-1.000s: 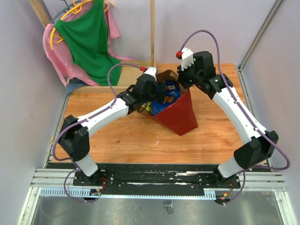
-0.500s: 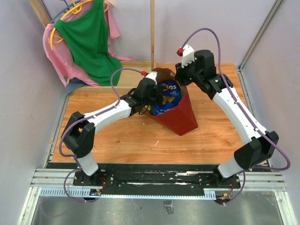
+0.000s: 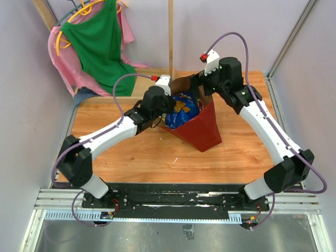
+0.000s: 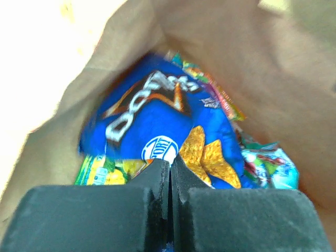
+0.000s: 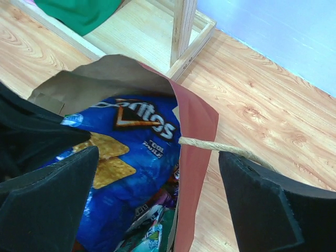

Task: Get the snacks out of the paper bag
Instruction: Take out the snack from the paper bag, then place the snack at the center of the board.

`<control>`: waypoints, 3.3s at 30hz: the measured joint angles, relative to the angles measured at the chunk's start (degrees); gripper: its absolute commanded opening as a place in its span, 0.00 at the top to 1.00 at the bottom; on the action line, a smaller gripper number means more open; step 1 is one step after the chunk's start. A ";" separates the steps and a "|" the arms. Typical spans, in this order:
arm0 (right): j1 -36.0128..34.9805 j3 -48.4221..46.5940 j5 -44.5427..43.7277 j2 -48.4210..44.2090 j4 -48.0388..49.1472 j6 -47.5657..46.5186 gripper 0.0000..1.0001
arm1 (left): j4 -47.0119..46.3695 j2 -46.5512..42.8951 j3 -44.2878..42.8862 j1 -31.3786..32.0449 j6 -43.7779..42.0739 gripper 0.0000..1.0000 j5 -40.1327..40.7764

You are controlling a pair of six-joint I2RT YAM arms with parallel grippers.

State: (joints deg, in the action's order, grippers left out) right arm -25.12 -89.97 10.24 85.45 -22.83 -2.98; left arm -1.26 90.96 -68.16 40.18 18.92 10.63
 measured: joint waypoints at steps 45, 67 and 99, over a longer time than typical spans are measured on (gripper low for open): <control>0.00 2.40 6.23 -2.21 5.57 4.79 0.01 | 11.98 -28.46 6.25 -47.50 5.27 0.96 17.27; -0.02 2.40 7.65 -1.20 6.36 6.23 0.01 | 6.03 -25.51 14.51 -47.63 6.51 0.80 0.46; -0.02 2.54 7.78 -1.20 6.69 6.43 0.01 | 13.49 -40.61 39.78 -32.17 23.54 0.00 21.20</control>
State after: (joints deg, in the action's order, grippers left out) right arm -25.15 -87.44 18.02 84.25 -16.14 3.44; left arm 12.23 50.35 -28.38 8.01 42.46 31.83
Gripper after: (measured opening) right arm 0.986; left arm 0.994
